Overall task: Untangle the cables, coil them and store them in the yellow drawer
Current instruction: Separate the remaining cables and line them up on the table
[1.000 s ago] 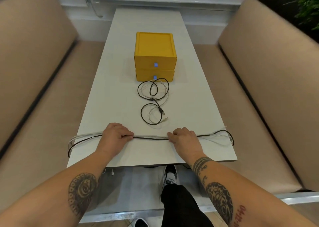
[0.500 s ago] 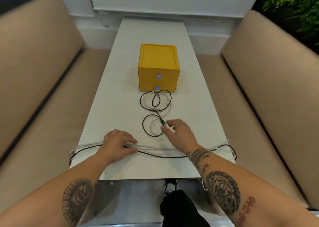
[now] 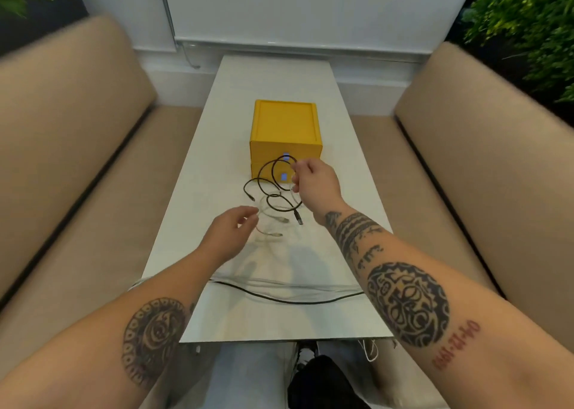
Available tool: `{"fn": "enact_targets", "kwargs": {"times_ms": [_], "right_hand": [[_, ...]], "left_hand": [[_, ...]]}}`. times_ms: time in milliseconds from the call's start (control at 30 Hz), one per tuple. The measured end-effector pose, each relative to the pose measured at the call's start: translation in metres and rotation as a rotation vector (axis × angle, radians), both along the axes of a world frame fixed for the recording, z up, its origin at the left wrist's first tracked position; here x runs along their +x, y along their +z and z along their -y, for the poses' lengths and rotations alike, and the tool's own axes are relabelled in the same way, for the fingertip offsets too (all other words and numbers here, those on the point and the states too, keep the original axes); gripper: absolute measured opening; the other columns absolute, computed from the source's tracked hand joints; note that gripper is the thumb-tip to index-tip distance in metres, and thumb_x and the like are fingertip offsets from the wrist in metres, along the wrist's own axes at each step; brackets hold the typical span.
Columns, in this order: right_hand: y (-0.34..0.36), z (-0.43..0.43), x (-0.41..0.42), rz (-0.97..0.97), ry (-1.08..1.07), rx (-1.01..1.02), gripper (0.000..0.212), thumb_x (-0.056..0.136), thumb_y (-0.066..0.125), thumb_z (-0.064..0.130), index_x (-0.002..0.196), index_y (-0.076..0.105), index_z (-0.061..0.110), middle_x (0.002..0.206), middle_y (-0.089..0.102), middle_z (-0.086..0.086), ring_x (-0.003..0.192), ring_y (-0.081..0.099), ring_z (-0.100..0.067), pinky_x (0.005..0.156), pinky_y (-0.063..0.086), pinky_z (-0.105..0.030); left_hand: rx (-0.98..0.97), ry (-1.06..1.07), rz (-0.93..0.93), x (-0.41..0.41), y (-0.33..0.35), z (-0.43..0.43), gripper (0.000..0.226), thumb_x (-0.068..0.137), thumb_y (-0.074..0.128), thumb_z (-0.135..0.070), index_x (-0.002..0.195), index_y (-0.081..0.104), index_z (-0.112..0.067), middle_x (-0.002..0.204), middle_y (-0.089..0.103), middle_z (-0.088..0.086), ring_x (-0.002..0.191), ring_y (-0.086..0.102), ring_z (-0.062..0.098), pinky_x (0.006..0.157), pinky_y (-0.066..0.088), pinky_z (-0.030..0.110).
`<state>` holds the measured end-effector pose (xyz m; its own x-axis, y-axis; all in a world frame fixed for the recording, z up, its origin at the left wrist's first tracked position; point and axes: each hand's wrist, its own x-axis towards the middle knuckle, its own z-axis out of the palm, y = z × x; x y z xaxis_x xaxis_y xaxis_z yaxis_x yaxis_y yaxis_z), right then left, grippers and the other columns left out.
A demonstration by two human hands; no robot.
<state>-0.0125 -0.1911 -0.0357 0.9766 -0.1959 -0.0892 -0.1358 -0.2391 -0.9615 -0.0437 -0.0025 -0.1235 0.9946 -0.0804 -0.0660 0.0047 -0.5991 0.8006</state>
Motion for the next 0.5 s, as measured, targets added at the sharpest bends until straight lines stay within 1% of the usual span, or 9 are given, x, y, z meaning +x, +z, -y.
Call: {"fn": "enact_targets", "kwargs": {"times_ms": [67, 100, 167, 200, 267, 333, 367, 433, 500], "right_hand": [[0.027, 0.001, 0.000, 0.091, 0.028, 0.025, 0.025, 0.103, 0.044, 0.020, 0.091, 0.065, 0.019, 0.075, 0.060, 0.002, 0.061, 0.052, -0.013, 0.055, 0.042, -0.027], [0.039, 0.001, -0.002, 0.132, 0.035, 0.043, 0.025, 0.103, 0.044, 0.020, 0.090, 0.065, 0.021, 0.075, 0.059, 0.002, 0.059, 0.051, -0.012, 0.052, 0.042, -0.026], [0.061, 0.001, -0.004, 0.205, 0.031, 0.090, 0.025, 0.104, 0.044, 0.020, 0.090, 0.065, 0.021, 0.076, 0.059, 0.001, 0.055, 0.048, -0.012, 0.047, 0.040, -0.023], [0.070, 0.001, -0.005, 0.235, 0.023, 0.124, 0.025, 0.104, 0.044, 0.020, 0.091, 0.065, 0.021, 0.077, 0.059, 0.001, 0.053, 0.048, -0.012, 0.047, 0.040, -0.023], [0.086, 0.002, -0.005, 0.276, 0.002, 0.224, 0.025, 0.105, 0.044, 0.022, 0.093, 0.066, 0.021, 0.077, 0.058, 0.002, 0.051, 0.046, -0.012, 0.050, 0.042, -0.026], [0.096, 0.006, -0.005, 0.272, 0.012, 0.286, 0.026, 0.106, 0.043, 0.024, 0.093, 0.066, 0.020, 0.077, 0.057, 0.003, 0.050, 0.044, -0.011, 0.051, 0.044, -0.028], [0.098, 0.008, -0.006, 0.262, 0.034, 0.269, 0.026, 0.106, 0.043, 0.024, 0.093, 0.066, 0.020, 0.077, 0.057, 0.003, 0.050, 0.043, -0.011, 0.050, 0.044, -0.028], [0.101, 0.016, -0.007, 0.264, 0.027, 0.264, 0.026, 0.107, 0.043, 0.024, 0.094, 0.065, 0.021, 0.077, 0.056, 0.003, 0.051, 0.044, -0.011, 0.051, 0.046, -0.027], [0.106, 0.028, -0.006, 0.261, -0.066, 0.324, 0.025, 0.107, 0.042, 0.024, 0.095, 0.064, 0.020, 0.078, 0.056, 0.003, 0.050, 0.045, -0.008, 0.053, 0.046, -0.028]], "left_hand": [[-0.127, 0.036, -0.043, 0.011, 0.020, 0.016, 0.037, 0.100, 0.056, -0.031, 0.136, 0.058, -0.024, 0.132, 0.060, -0.007, 0.108, 0.058, 0.010, 0.086, 0.043, 0.025], [-0.199, 0.024, -0.077, 0.015, 0.029, 0.022, 0.043, 0.098, 0.059, -0.032, 0.140, 0.053, -0.026, 0.137, 0.056, -0.008, 0.109, 0.059, 0.011, 0.090, 0.047, 0.030], [-0.293, -0.018, -0.142, 0.021, 0.046, 0.033, 0.061, 0.084, 0.066, -0.040, 0.142, 0.047, -0.031, 0.142, 0.049, -0.009, 0.113, 0.061, 0.015, 0.100, 0.050, 0.043], [-0.307, -0.033, -0.148, 0.023, 0.054, 0.038, 0.067, 0.078, 0.066, -0.042, 0.141, 0.046, -0.032, 0.143, 0.048, -0.009, 0.115, 0.060, 0.016, 0.102, 0.049, 0.046], [-0.325, -0.036, -0.126, 0.027, 0.063, 0.048, 0.071, 0.080, 0.070, -0.042, 0.144, 0.042, -0.032, 0.142, 0.046, -0.012, 0.122, 0.053, 0.015, 0.102, 0.048, 0.045], [-0.286, -0.035, -0.095, 0.030, 0.067, 0.054, 0.065, 0.089, 0.070, -0.037, 0.147, 0.041, -0.034, 0.135, 0.045, -0.015, 0.121, 0.048, 0.012, 0.099, 0.047, 0.038], [-0.203, -0.038, -0.045, 0.031, 0.068, 0.055, 0.053, 0.093, 0.065, -0.036, 0.143, 0.048, -0.032, 0.129, 0.051, -0.014, 0.118, 0.051, 0.013, 0.093, 0.046, 0.034], [0.002, -0.024, 0.091, 0.030, 0.067, 0.053, 0.028, 0.099, 0.055, -0.033, 0.125, 0.065, -0.025, 0.110, 0.061, -0.008, 0.109, 0.058, 0.019, 0.081, 0.041, 0.028], [0.055, 0.012, 0.101, 0.029, 0.062, 0.046, 0.025, 0.103, 0.048, -0.032, 0.109, 0.070, -0.023, 0.103, 0.062, -0.007, 0.098, 0.057, 0.020, 0.073, 0.037, 0.029]]}}
